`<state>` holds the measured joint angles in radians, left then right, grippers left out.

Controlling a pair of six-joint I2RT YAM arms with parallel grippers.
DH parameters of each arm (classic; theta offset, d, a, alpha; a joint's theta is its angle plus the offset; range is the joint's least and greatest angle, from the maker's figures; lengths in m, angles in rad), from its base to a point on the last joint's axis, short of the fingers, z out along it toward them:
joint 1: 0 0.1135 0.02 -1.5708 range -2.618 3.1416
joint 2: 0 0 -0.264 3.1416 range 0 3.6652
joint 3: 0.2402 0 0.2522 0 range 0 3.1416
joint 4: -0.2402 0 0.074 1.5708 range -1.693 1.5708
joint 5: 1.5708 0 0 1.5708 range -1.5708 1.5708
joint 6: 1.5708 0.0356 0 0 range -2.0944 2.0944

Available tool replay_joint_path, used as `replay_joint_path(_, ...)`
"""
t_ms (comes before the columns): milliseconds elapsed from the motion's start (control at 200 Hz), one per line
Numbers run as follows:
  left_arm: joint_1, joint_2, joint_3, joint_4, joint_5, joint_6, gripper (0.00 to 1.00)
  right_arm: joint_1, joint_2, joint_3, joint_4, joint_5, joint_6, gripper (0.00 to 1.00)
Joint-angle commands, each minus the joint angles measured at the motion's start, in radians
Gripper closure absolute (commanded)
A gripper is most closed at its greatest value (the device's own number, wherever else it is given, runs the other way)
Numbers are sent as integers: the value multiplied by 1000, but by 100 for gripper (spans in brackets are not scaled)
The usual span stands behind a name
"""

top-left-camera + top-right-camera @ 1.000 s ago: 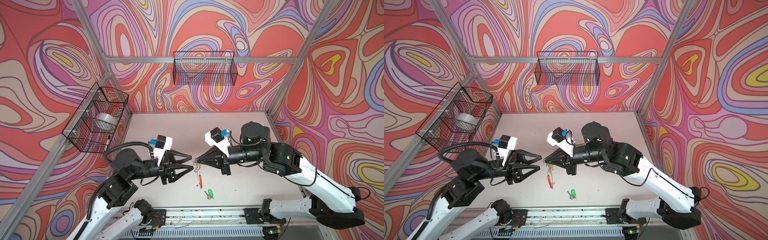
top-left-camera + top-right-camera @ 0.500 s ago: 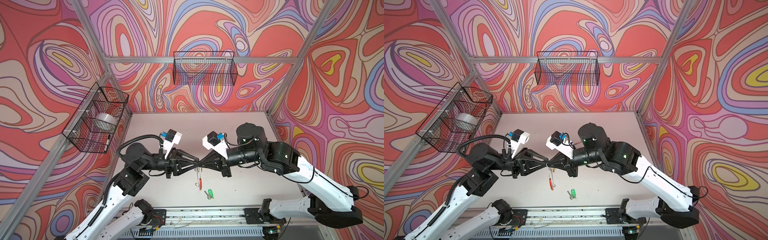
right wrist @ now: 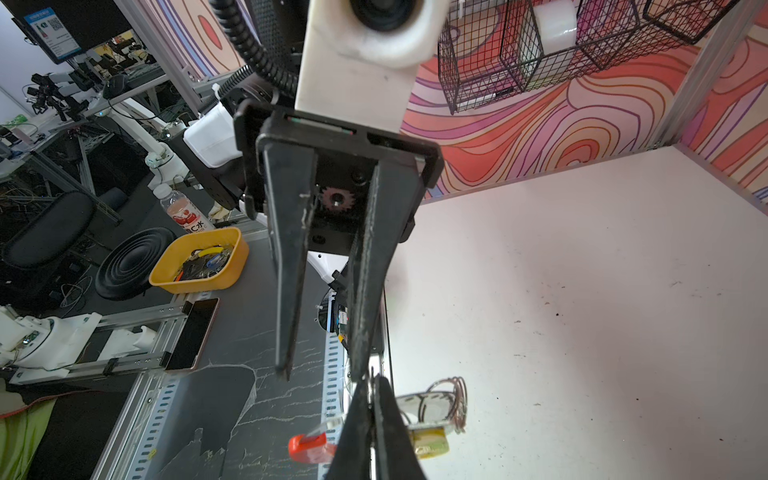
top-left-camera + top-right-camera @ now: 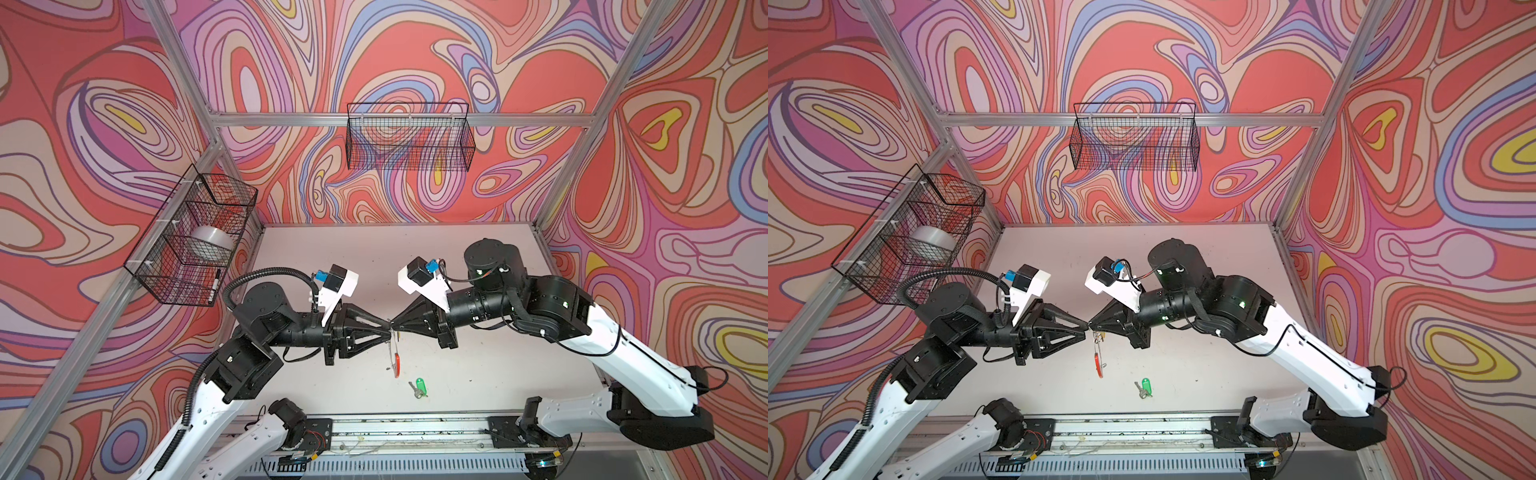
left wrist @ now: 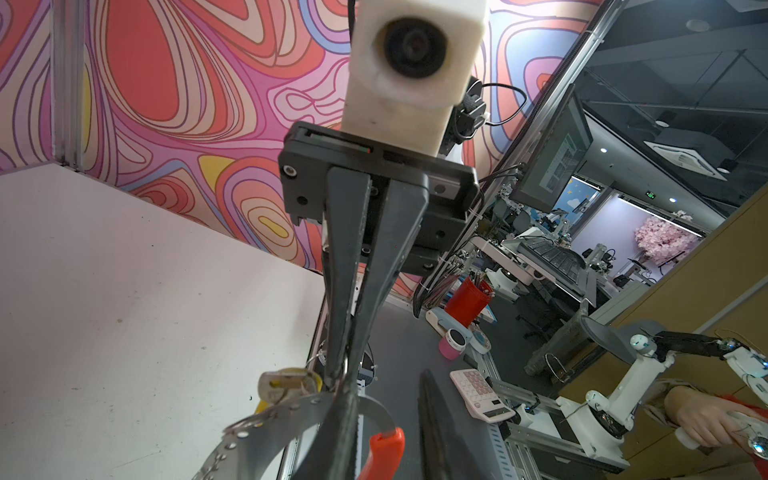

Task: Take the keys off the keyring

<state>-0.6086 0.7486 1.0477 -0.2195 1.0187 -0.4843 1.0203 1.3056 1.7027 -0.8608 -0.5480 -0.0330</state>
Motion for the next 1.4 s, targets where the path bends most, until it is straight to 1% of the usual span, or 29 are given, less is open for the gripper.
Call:
replay_joint_path(0, 1, 3, 29, -67, -18, 51, 74, -3, 2, 29, 1, -29, -4, 100)
replay_joint_path(55, 1, 0, 31, -73, -24, 56, 74, -3, 1, 33, -12, -30, -6, 100)
replay_joint_path(155, 1, -6, 36, -84, -37, 70, 70, -3, -13, 26, -21, -24, -1, 100)
replay_joint_path(310, 1, -5, 45, -102, -40, 84, 70, -3, -33, 13, -15, -37, 8, 100)
replay_joint_path(476, 1, 1, 51, -103, -40, 85, 70, -3, -11, 24, -7, -70, 7, 100)
replay_joint_path(961, 2, 26, 72, -113, -25, 103, 76, -2, 22, 33, 16, -87, 5, 100)
replay_joint_path(1247, 1, 28, 71, -156, -42, 128, 76, -3, 20, 51, 10, -66, 1, 100)
replay_joint_path(1397, 2, 22, 69, -151, -44, 128, 76, -3, 16, 44, 11, -66, 1, 100)
